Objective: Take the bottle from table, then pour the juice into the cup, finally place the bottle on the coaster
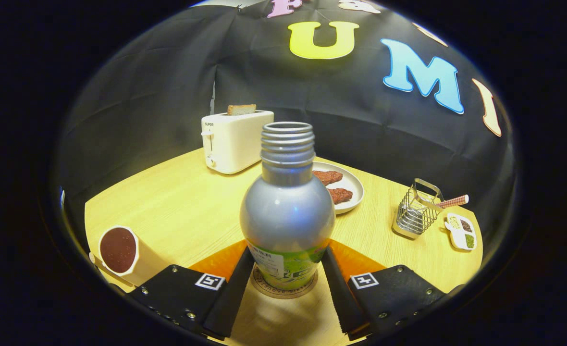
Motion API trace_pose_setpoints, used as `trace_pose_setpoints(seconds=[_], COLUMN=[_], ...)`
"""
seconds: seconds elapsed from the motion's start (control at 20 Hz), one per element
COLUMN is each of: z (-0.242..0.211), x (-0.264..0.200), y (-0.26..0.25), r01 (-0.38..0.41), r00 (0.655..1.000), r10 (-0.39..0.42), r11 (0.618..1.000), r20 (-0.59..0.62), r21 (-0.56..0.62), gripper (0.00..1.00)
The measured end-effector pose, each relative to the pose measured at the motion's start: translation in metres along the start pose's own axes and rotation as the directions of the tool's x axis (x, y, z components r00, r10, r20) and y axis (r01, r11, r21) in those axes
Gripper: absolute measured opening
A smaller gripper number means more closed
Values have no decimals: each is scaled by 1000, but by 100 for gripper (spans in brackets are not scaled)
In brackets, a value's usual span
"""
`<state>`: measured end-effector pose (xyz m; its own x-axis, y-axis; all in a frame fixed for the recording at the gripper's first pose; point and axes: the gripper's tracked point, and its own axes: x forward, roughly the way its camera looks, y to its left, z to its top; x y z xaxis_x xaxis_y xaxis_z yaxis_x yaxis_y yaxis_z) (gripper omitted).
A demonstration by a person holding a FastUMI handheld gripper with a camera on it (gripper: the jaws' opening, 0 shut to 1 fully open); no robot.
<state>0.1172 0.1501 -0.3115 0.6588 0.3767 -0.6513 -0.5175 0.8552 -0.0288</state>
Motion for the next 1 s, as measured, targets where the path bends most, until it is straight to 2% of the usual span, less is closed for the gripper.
trace_pose_setpoints(seconds=[0.15,0.5,0.75,1.0], z=[5,20,42,66], x=[-4,-33,-81,-139], y=[-3,-6,-5,-6], r01=[20,76,142,219], r00=[1000,996,983,955], r10=[-20,-75,-147,-230], r11=[1000,997,988,973], r20=[9,37,110,189], r21=[-6,-1,57,78], gripper=[99,99,99,99])
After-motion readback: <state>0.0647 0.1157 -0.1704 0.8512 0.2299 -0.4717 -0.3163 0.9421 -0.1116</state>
